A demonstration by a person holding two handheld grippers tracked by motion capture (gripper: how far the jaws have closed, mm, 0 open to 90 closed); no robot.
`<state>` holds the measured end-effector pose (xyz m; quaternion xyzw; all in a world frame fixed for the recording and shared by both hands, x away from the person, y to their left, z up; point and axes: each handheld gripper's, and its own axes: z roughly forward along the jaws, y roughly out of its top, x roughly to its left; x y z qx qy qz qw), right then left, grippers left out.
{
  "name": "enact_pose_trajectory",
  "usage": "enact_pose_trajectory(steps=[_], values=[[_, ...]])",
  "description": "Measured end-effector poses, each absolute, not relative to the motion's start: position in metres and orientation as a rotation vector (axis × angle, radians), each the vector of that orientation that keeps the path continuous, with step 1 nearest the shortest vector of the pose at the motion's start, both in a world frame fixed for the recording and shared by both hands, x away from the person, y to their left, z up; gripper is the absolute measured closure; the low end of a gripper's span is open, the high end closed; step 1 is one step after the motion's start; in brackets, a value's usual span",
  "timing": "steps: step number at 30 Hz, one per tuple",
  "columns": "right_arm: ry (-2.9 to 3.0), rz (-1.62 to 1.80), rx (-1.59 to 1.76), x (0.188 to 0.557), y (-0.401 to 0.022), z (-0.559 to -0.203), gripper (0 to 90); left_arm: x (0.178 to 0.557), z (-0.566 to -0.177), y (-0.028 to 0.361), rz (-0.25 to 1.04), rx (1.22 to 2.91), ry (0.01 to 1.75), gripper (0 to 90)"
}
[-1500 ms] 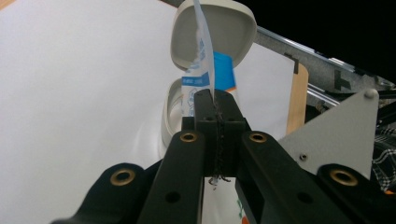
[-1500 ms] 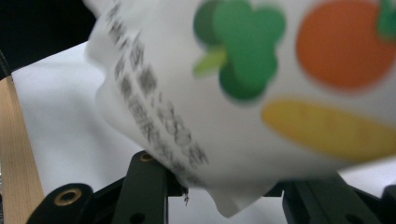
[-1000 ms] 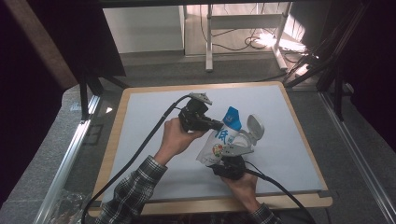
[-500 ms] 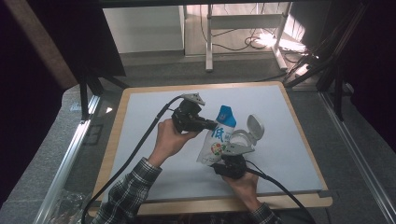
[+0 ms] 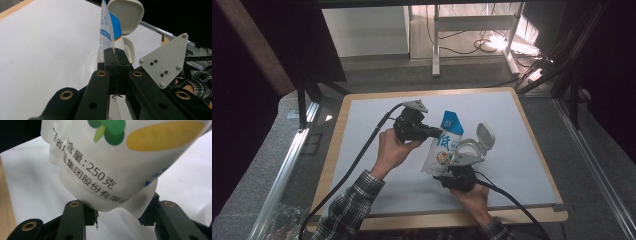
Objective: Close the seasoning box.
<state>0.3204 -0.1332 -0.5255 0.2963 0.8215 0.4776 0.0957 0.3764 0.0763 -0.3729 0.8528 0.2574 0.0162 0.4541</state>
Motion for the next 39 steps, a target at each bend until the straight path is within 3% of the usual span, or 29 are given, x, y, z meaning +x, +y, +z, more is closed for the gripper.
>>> enact_pose_trajectory(steps=[39], values=[[2.554, 1.325, 0.84, 0.314, -0.133, -0.525, 54.5, 0.39, -0.391, 0.118, 0.193, 2.055, 0.754, 90.0]])
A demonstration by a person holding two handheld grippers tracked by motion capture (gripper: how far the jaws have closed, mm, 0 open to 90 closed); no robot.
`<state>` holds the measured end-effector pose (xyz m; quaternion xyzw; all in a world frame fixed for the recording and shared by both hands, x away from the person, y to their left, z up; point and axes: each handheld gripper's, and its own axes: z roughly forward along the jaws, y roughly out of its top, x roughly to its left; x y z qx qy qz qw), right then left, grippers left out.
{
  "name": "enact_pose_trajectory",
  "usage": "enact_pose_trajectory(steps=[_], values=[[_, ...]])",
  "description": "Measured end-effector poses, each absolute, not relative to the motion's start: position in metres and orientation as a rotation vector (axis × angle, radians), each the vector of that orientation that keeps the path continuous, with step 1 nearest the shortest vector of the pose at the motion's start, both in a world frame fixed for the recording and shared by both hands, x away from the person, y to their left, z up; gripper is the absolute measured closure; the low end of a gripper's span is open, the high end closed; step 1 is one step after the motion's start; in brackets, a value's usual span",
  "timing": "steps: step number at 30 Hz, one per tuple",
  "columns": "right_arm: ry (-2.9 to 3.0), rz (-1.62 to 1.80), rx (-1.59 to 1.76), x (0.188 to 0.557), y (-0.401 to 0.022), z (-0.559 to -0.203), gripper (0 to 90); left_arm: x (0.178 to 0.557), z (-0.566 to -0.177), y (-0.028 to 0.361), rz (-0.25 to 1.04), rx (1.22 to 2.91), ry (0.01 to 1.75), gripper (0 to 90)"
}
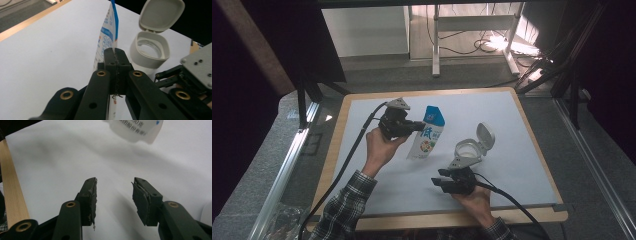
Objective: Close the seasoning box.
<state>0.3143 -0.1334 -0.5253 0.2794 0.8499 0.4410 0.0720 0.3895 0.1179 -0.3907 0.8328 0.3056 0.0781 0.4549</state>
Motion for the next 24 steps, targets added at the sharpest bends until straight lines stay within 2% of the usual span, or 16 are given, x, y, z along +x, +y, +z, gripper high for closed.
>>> enact_pose_trajectory(steps=[24], values=[[2.566, 1.298, 0.862, 0.314, -0.155, -0.522, 55.4, 0.418, -0.414, 0.143, 0.357, 1.982, 0.85, 90.0]])
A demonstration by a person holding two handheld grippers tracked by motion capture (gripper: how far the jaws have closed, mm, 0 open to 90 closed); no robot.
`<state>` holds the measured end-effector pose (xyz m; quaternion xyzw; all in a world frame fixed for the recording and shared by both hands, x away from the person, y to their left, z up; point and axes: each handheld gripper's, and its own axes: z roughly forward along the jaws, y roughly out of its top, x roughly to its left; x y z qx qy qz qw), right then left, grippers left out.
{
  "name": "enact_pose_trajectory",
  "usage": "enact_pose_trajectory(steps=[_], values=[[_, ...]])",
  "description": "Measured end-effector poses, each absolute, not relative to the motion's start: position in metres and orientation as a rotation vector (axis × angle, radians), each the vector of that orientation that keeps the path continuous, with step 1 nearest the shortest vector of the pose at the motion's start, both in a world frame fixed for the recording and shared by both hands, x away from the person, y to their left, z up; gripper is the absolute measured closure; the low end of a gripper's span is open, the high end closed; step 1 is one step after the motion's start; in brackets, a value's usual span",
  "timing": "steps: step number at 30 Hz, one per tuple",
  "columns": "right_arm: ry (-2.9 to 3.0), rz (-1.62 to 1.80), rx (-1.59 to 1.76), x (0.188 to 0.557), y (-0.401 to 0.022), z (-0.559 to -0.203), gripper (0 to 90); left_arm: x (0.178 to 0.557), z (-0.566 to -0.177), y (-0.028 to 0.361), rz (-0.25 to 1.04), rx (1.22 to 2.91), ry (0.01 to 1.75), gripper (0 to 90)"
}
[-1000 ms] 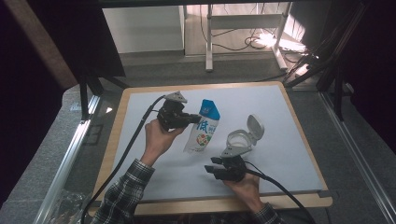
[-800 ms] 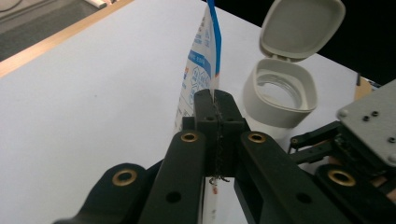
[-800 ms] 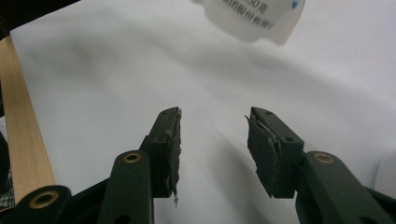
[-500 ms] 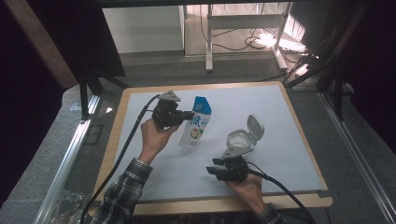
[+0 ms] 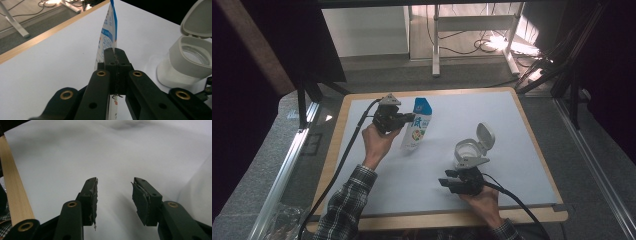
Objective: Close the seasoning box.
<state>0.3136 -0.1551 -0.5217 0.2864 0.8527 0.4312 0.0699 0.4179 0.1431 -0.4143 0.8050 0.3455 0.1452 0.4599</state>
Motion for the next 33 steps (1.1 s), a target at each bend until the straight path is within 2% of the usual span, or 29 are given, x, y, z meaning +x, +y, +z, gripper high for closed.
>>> enact_pose_trajectory(steps=[11, 33], values=[[2.587, 1.289, 0.877, 0.314, -0.164, -0.52, 55.4, 0.41, -0.422, 0.162, 0.327, 1.964, 0.881, 89.8], [2.601, 1.244, 0.821, 0.308, -0.173, -0.521, 56.6, 0.358, -0.443, 0.185, 0.321, 1.918, 0.848, 85.5]])
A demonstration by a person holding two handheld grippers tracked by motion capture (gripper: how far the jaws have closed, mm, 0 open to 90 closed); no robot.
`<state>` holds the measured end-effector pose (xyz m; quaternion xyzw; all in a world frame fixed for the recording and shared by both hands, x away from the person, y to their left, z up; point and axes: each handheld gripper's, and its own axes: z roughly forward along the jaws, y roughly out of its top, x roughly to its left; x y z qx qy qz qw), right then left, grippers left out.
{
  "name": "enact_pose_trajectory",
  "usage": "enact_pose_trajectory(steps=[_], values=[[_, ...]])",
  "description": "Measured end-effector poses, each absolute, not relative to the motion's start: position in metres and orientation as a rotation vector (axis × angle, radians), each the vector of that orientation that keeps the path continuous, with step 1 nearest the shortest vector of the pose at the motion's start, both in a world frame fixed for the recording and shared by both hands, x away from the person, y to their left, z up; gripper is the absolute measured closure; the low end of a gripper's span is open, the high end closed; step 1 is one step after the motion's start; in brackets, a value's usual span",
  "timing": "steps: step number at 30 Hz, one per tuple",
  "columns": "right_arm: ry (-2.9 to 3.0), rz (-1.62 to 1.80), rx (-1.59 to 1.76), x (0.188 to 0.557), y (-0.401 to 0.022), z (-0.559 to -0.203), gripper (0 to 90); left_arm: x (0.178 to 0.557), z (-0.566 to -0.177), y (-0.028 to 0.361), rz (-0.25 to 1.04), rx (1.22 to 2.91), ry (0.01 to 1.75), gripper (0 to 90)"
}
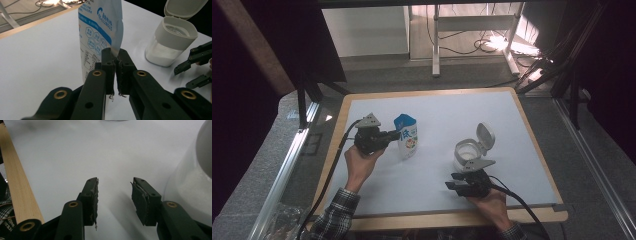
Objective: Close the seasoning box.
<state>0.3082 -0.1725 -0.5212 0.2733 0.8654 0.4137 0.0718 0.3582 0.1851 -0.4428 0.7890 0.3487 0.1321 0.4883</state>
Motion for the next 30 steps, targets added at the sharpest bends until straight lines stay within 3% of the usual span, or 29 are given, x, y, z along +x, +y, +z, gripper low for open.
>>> enact_pose_trajectory(steps=[11, 30], values=[[2.601, 1.235, 0.824, 0.307, -0.173, -0.523, 57.0, 0.35, -0.45, 0.187, 0.331, 1.895, 0.844, 80.7], [2.59, 1.242, 0.835, 0.306, -0.179, -0.521, 58.3, 0.343, -0.455, 0.178, 0.435, 1.947, 0.866, 50.7]])
